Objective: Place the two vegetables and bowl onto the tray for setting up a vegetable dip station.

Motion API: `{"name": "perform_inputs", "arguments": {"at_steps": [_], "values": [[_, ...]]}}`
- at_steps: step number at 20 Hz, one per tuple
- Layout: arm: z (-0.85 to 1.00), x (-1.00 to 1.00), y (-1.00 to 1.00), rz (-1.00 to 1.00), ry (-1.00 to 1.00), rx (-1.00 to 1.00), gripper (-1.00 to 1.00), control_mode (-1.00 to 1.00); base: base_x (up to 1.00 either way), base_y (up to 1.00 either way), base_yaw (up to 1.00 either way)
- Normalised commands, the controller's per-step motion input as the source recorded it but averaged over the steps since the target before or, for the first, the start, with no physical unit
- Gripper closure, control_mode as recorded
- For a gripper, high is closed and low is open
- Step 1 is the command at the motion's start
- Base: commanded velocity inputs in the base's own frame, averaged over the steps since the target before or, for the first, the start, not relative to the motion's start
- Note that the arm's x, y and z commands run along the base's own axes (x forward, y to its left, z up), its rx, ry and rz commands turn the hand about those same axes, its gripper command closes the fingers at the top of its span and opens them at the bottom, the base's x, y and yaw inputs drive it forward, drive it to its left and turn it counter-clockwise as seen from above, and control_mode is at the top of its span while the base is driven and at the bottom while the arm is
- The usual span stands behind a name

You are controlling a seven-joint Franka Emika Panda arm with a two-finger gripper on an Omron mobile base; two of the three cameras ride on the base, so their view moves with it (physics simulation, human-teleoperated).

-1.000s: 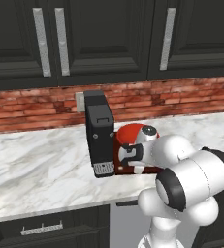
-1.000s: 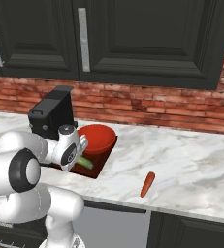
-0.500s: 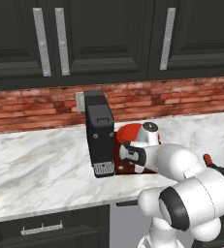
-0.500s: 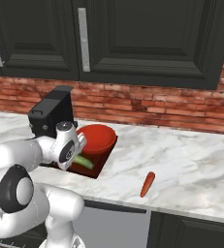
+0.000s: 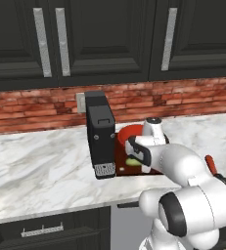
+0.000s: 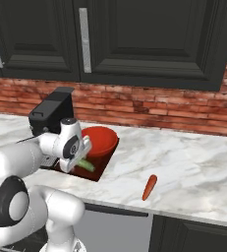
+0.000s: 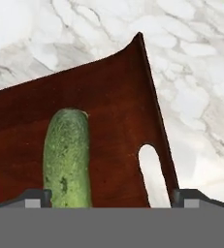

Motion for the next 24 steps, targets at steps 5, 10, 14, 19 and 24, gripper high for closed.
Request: {"name": "perform_inputs", "arguments": {"at_steps": [5, 10, 14, 19, 24], "values": [[0.06, -0.08, -0.59, -0.18, 0.27, -0.01, -1.0, -1.0, 0.0, 0.0, 0.0], [0.2, -0.16, -0.49, -0.17, 0.05, 0.0, -1.0, -1.0, 0.0, 0.0, 0.0], [0.12, -0.29, -0.29, -0.12, -0.01, 0.0, -1.0, -1.0, 0.0, 0.0, 0.0], [-0.06, -0.02, -0.44, -0.28, -0.08, -0.01, -1.0, -1.0, 0.0, 0.0, 0.0], [0.0, 0.06, -0.37, -0.34, -0.02, -0.07, -1.0, -1.0, 0.0, 0.0, 0.0]]}}
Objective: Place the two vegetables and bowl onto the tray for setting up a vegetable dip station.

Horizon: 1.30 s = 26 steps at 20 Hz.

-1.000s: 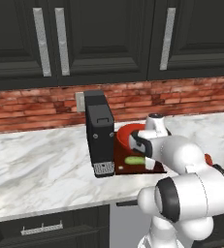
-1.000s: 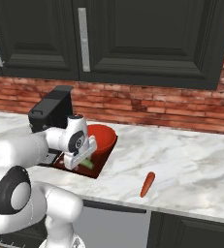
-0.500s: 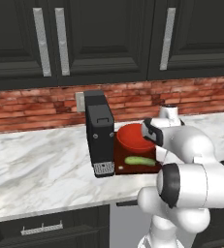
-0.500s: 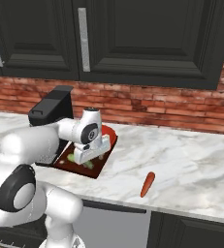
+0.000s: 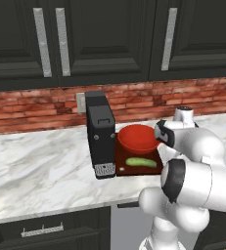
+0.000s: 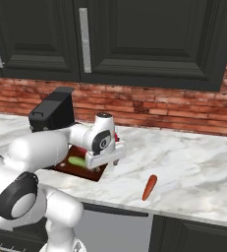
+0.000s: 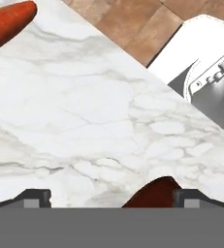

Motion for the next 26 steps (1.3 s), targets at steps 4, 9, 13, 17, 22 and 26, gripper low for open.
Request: {"name": "perform_inputs", "arguments": {"at_steps": [4, 9, 13, 17, 22, 26], "values": [[0.0, 0.04, -0.34, -0.33, -0.04, -0.11, -1.0, -1.0, 0.0, 0.0, 0.0], [-0.02, 0.03, -0.35, -0.34, -0.04, -0.09, -1.0, -1.0, 0.0, 0.0, 0.0], [0.0, 0.04, -0.47, -0.33, 0.0, -0.07, -1.0, -1.0, 0.0, 0.0, 0.0], [0.0, 0.03, -0.43, -0.33, 0.0, -0.08, -1.0, -1.0, 0.0, 0.0, 0.0], [0.0, 0.0, -0.3, -0.36, -0.02, -0.09, -1.0, -1.0, 0.0, 0.0, 0.0], [-0.08, -0.02, -0.2, -0.37, -0.02, -0.07, -1.0, -1.0, 0.0, 0.0, 0.0]]}}
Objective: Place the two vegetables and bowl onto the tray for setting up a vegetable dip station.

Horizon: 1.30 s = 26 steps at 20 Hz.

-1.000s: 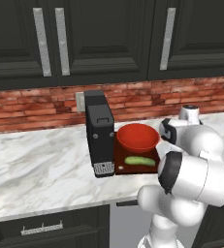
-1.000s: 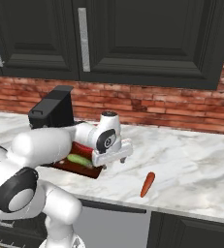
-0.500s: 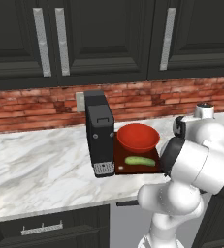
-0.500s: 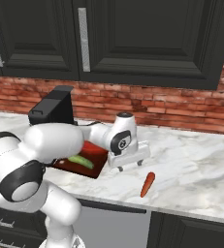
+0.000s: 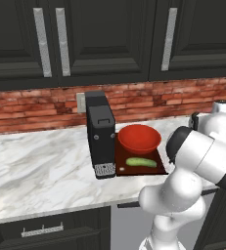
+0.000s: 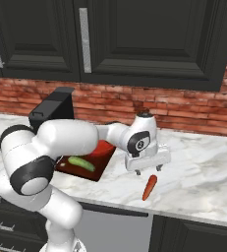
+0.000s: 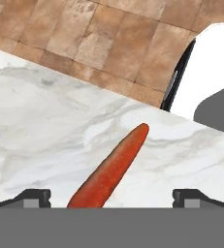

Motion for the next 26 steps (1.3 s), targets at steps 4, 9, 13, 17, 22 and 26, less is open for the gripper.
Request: {"name": "perform_inputs", "arguments": {"at_steps": [4, 9, 13, 17, 22, 26], "values": [[-0.19, 0.0, -0.13, -0.14, -0.02, 0.0, -1.0, -1.0, 0.0, 0.0, 0.0], [-0.25, 0.03, 0.0, -0.06, -0.09, 0.01, -1.0, -1.0, 0.0, 0.0, 0.0], [-0.12, 0.08, 0.31, -0.13, -0.1, 0.01, -1.0, -1.0, 0.0, 0.0, 0.0], [-0.06, 0.17, 0.3, -0.21, -0.08, 0.0, -1.0, -1.0, 0.0, 0.0, 0.0], [-0.05, 0.09, 0.1, -0.15, 0.0, 0.0, -1.0, -1.0, 0.0, 0.0, 0.0], [-0.29, 0.12, 0.08, -0.16, 0.01, -0.01, -1.0, -1.0, 0.0, 0.0, 0.0]]}}
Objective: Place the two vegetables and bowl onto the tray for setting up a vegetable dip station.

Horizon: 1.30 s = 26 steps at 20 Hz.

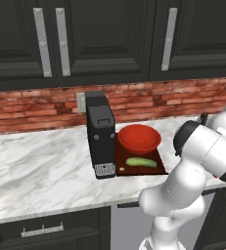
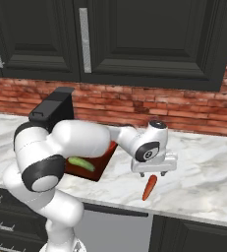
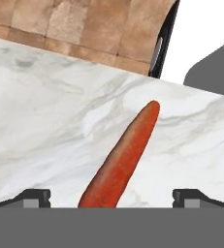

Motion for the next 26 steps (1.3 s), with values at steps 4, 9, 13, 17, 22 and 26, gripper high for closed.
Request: {"name": "perform_inputs", "arguments": {"at_steps": [4, 9, 13, 17, 22, 26], "values": [[-0.35, 0.24, 0.29, -0.16, 0.0, -0.02, -1.0, -1.0, 0.0, 0.0, 0.0], [-0.34, 0.16, 0.29, -0.13, 0.0, 0.0, -1.0, -1.0, 0.0, 0.0, 0.0], [-0.25, 0.19, 0.04, -0.08, -0.01, 0.0, -1.0, -1.0, 0.0, 0.0, 0.0], [-0.26, 0.13, 0.0, -0.06, 0.0, 0.0, -1.0, -1.0, 0.0, 0.0, 0.0], [-0.24, 0.06, -0.07, -0.08, -0.01, 0.0, -1.0, -1.0, 0.0, 0.0, 0.0], [-0.24, 0.01, -0.07, -0.11, -0.03, 0.0, 1.0, -1.0, 0.0, 0.0, 0.0]]}}
